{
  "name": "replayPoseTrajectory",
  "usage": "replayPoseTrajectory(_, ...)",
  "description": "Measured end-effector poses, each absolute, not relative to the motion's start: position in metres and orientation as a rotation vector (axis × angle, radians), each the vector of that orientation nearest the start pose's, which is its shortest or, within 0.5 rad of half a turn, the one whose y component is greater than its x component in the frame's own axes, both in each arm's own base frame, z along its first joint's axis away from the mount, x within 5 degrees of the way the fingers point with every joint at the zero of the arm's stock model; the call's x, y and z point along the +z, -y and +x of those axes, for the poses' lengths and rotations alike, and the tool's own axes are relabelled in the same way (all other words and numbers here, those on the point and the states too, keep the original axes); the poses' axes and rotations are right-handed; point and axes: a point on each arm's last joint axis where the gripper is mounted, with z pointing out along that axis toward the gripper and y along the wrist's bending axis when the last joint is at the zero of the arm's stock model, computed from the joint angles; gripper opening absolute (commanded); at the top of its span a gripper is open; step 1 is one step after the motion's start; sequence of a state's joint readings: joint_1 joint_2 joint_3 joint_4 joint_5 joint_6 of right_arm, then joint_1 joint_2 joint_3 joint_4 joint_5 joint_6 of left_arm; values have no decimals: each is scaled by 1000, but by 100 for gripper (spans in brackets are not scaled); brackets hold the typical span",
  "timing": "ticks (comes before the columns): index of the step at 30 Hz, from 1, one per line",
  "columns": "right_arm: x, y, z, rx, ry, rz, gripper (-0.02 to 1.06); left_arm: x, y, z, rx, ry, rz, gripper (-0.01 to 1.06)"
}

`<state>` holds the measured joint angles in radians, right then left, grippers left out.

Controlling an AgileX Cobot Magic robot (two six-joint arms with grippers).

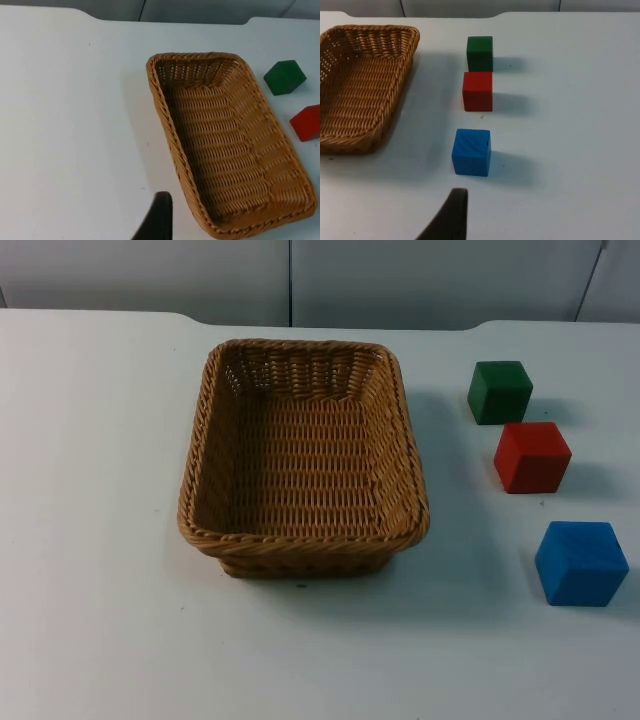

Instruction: Pick up the basket with the left hand and place the blue cube into the basket with the right hand.

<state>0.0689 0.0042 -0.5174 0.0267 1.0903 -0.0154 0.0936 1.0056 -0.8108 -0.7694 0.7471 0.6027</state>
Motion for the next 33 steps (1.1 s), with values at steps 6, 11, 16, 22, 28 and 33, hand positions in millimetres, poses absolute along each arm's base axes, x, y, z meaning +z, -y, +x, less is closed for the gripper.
replayPoseTrajectory(6,280,-1,-8,66,-2059,-84,105,299,24,232,-569,-2264,112,82)
replayPoseTrajectory(11,280,-1,-8,67,-2059,-83,105,281,23,258,-615,-2313,110,82)
replayPoseTrajectory(16,280,-1,-8,68,-2059,-81,105,272,22,288,-634,-2340,102,82)
replayPoseTrajectory(22,280,-1,-8,68,-2060,-73,105,264,37,319,-661,-2363,168,82)
replayPoseTrajectory(28,280,-1,-8,64,-2060,-72,105,245,56,346,-700,-2407,226,82)
replayPoseTrajectory(33,280,-1,-8,64,-2060,-72,105,221,72,362,-730,-2464,260,82)
